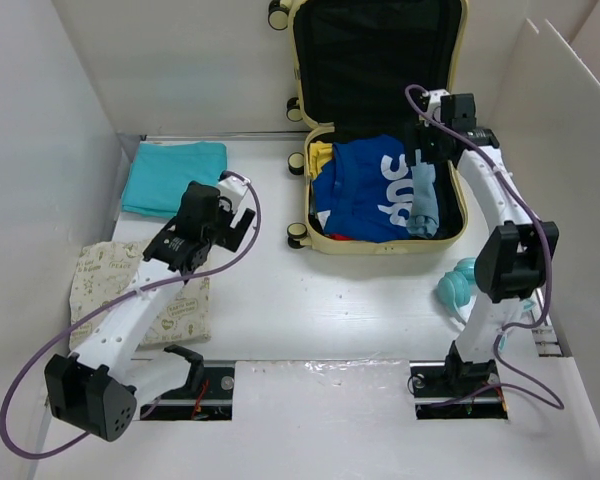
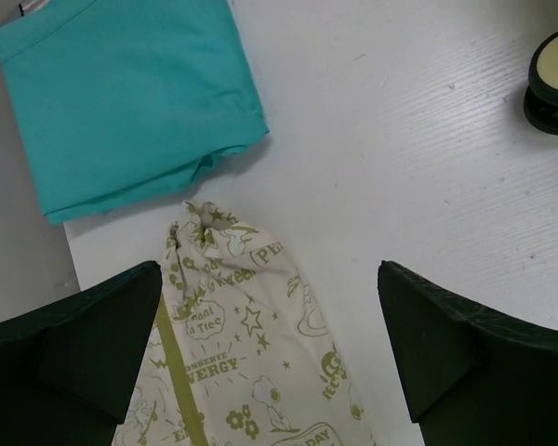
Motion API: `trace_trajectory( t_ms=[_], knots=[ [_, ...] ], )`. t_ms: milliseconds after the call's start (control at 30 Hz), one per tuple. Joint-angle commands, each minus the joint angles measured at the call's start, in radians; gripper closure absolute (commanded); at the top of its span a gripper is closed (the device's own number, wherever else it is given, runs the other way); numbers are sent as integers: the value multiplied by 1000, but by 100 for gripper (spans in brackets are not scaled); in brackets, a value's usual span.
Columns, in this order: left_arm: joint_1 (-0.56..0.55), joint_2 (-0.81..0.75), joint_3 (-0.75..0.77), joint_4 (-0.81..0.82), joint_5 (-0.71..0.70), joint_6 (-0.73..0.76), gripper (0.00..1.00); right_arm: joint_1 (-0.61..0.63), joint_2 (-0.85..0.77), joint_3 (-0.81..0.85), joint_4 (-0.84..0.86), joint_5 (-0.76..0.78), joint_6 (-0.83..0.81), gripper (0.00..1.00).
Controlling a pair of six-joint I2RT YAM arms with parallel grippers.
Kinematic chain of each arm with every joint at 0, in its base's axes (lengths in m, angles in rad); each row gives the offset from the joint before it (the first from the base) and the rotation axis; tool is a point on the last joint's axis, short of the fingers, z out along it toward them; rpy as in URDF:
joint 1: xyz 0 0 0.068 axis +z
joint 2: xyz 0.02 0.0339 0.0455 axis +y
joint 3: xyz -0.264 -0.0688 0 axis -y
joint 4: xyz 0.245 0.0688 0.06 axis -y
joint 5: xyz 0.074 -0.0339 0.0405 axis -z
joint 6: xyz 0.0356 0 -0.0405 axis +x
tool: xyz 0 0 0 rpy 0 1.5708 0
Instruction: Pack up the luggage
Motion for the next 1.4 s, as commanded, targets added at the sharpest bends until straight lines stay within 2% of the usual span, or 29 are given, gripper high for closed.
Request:
trace_trajectory(
  t_ms=[0, 33, 100, 133, 200, 233, 367, 433, 500, 633, 733, 767, 867, 933, 967, 1100, 1267, 1367],
  knots=[
    [33, 12, 57, -1, -6, 5, 0, 146, -74, 83, -4, 175, -65, 13],
    [45, 23, 57, -1, -6, 5, 0, 171, -74, 83, 19, 175, -79, 15],
    [108, 49, 57, -1, -6, 5, 0, 203, -48, 83, 67, 49, -79, 25],
    [140, 66, 57, -1, -6, 5, 0, 214, -7, 83, 94, 4, -67, 40],
    [246, 124, 89, -52, 30, 5, 0, 214, 39, 83, 107, -54, -38, 59],
    [275, 138, 99, -72, 49, 5, 0, 214, 61, 74, 128, -68, -24, 75],
    [326, 149, 71, -86, 61, 46, 0, 214, 166, 40, 221, -183, 24, 93],
    [326, 149, 34, -77, 20, 46, 0, 214, 208, 40, 249, -263, 34, 97],
    [326, 164, 24, -77, -3, 46, 0, 223, 280, 107, 225, -276, 35, 100],
    [326, 238, 38, -31, -40, 57, 0, 223, 322, 178, 176, -276, 24, 100],
    [299, 340, 128, 20, -51, 113, 0, 213, 285, 204, 165, -249, 15, 99],
    [285, 373, 156, 29, -73, 130, 0, 202, 273, 216, 165, -239, 15, 96],
    [233, 529, 299, 29, -83, 176, 0, 202, 219, 236, 138, -228, -5, 73],
    [233, 653, 417, 29, -83, 176, 0, 202, 190, 236, 107, -216, -16, 43],
    [233, 693, 454, 29, -83, 160, 0, 191, 161, 236, 107, -216, -27, 40],
    [223, 868, 595, 3, -111, 135, 0, 182, 101, 227, 84, -206, -36, 32],
    [213, 1060, 740, -58, -134, 94, 0, 182, 90, 227, 50, -206, -47, 31],
    [203, 1117, 761, -67, -134, 84, 0, 182, 90, 216, 50, -206, -47, 30]
  ],
)
